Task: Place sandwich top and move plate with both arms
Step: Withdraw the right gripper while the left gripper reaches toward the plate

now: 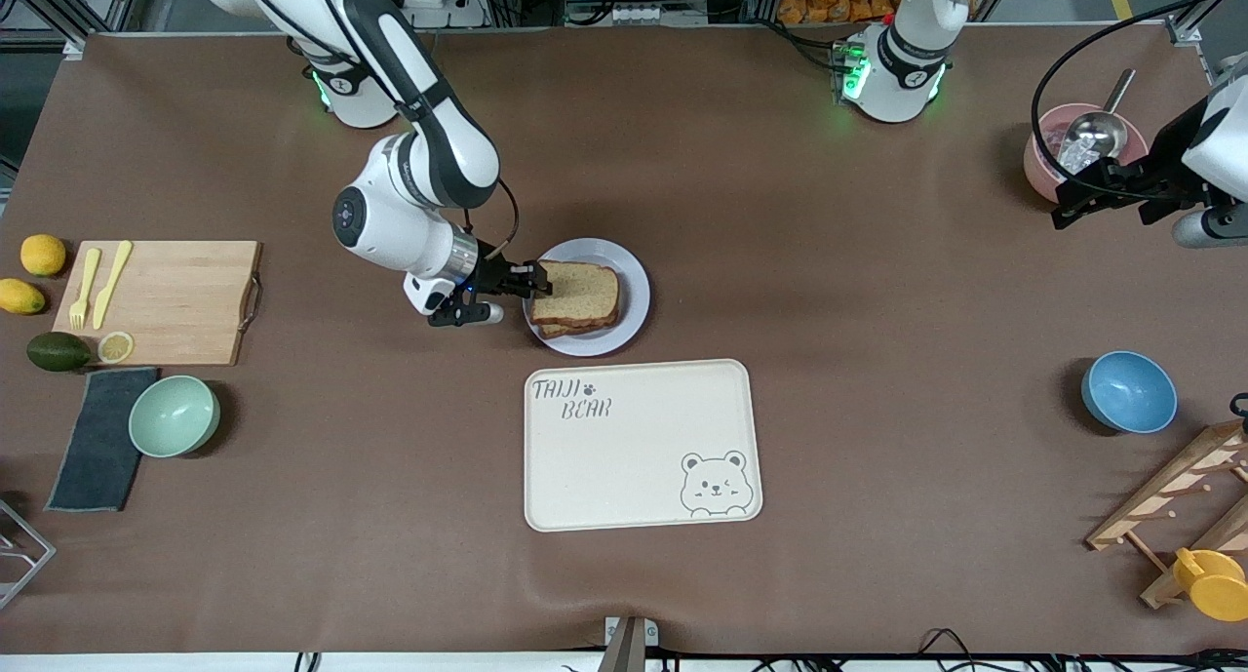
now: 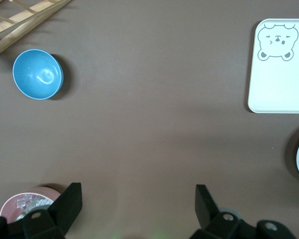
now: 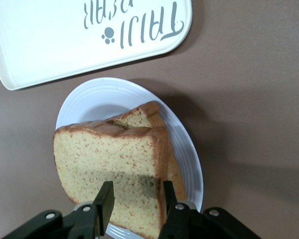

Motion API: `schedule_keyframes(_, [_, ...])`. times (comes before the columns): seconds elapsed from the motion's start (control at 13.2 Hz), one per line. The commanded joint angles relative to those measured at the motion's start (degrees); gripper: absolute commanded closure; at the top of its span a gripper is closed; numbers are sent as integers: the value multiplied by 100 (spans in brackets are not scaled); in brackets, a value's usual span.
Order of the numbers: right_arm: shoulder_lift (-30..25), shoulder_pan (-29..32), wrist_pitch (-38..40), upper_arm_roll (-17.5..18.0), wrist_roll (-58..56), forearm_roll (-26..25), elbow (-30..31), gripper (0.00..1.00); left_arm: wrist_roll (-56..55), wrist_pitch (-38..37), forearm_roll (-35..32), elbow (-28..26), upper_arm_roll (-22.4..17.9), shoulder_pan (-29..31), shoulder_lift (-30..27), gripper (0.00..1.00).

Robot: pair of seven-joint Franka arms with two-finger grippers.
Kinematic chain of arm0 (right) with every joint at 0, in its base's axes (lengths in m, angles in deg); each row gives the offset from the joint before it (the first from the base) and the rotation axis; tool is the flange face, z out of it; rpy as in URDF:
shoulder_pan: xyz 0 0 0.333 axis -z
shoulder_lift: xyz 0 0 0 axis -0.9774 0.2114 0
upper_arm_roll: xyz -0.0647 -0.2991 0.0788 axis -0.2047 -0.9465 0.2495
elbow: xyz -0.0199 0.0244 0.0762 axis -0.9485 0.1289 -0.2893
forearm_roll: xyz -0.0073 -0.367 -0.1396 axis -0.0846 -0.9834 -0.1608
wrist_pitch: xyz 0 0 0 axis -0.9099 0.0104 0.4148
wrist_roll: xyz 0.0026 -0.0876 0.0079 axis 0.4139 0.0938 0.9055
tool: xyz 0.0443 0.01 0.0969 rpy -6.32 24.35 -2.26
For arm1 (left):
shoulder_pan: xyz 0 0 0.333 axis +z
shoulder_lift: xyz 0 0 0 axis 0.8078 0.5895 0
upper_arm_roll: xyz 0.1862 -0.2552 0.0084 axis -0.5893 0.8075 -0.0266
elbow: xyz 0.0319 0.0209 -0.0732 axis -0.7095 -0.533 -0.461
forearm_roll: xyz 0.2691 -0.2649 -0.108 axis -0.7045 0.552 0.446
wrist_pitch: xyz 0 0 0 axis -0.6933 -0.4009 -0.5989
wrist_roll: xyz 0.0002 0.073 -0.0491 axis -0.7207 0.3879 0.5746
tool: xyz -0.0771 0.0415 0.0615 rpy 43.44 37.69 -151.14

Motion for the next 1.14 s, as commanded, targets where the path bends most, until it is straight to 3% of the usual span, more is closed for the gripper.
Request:
schedule_keyframes(0.0, [-162,41,398,-98,168,109,-74,36,10,31,6,-2,26,43,9,0])
schedule_keyframes(0.23, [-232,471,1040,-134,168,4,-312,25,-8,163,481,-11,26,237,176,0])
schedule_keyframes(0.61, [-268,1253,2570,-555,212,-829,-1172,14,36,761,909,-178,70,219,755,0])
schedule_keyframes(0.83, [-224,1736,3159,-600,212,-2083,-1865,9,80,1015,2035,-195,79,176,1045,0])
schedule_keyframes(1.06, [-215,2378,3836,-617,194,-2377,-2376,9,98,1962,2124,-414,228,-184,1590,0])
